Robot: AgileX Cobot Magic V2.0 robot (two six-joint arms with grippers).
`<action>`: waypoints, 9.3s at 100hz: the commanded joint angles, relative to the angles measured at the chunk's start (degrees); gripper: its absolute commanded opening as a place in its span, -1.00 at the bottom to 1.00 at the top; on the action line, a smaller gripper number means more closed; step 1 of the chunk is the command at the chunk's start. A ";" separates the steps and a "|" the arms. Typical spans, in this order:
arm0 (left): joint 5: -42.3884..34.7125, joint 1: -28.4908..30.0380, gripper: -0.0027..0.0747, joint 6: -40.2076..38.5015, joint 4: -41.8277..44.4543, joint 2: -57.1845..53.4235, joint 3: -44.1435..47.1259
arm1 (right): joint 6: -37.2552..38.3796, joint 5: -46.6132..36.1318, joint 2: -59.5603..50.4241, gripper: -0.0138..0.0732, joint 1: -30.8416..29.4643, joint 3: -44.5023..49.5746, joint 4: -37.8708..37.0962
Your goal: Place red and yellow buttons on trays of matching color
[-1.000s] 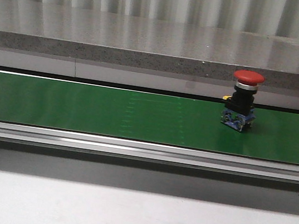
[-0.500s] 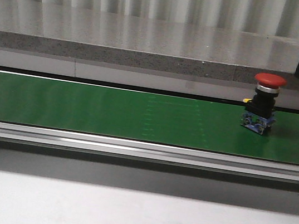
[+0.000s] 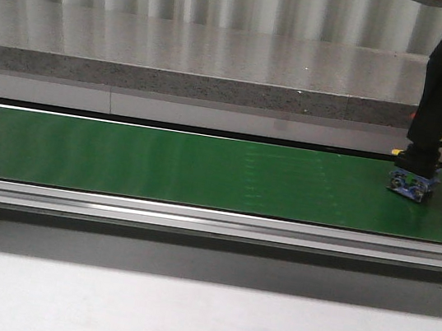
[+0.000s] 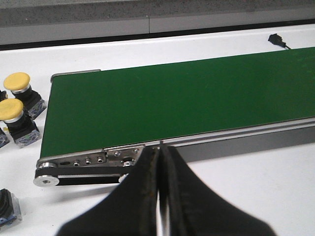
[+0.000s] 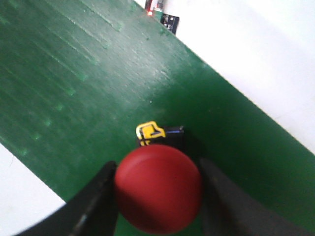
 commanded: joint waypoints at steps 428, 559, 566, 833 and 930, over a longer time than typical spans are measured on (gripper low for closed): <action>-3.80 -0.53 -0.98 0.01 -0.92 0.46 -1.48 | 9.62 -29.43 -70.71 -0.83 -9.80 44.24 6.11; 0.91 -0.16 0.16 -16.26 17.84 24.32 -15.98 | 9.62 -28.34 -77.01 -0.84 -1.70 50.74 7.36; 3.75 -0.16 0.28 -20.07 21.50 27.17 -17.39 | 9.62 -28.34 -77.01 -0.84 -1.70 50.74 7.36; 17.35 30.09 -0.72 -10.54 2.12 65.07 -40.93 | 9.62 -28.32 -77.01 -0.84 -1.70 50.73 7.41; 21.20 16.14 -0.34 -8.47 0.55 73.99 -46.36 | 9.62 -28.06 -77.01 -0.84 -1.70 50.73 7.41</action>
